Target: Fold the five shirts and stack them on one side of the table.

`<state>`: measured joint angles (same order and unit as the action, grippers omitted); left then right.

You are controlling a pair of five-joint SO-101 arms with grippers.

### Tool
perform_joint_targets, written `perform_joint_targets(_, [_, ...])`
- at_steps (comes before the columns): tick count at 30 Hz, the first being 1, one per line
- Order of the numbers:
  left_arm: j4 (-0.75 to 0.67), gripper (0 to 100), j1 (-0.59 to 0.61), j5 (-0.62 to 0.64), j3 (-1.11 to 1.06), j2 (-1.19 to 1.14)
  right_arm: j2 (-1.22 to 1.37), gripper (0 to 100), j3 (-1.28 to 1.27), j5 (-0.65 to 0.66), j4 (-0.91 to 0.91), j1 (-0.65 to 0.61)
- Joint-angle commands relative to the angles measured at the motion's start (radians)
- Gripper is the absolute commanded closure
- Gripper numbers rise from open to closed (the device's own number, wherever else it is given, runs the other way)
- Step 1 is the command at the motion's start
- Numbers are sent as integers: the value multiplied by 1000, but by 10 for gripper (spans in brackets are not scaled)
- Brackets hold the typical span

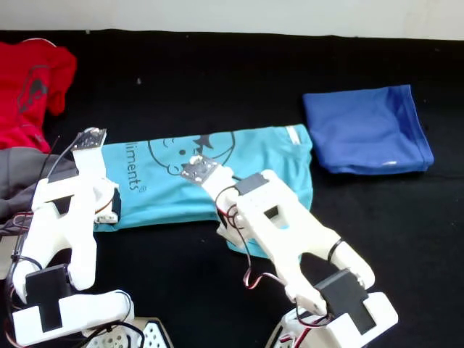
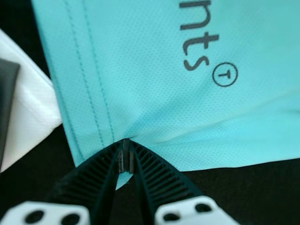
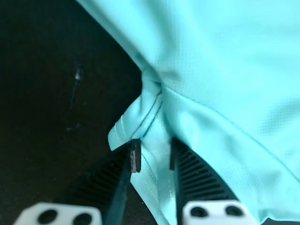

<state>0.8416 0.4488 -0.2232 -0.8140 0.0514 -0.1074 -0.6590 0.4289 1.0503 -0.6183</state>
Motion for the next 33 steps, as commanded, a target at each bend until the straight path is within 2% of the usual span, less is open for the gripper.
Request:
perform_joint_targets(1, [-29,992,28,3,-4,-1,-2,848,39,8,8,2])
perform_joint_targets(20, [-29,992,28,3,-4,-2,87,854,31,14,-41,-1])
perform_joint_targets(28, [-29,992,27,3,-4,-2,130,961,45,9,-41,-1])
perform_joint_targets(33, [-29,992,27,3,-4,-2,130,977,107,12,21,2])
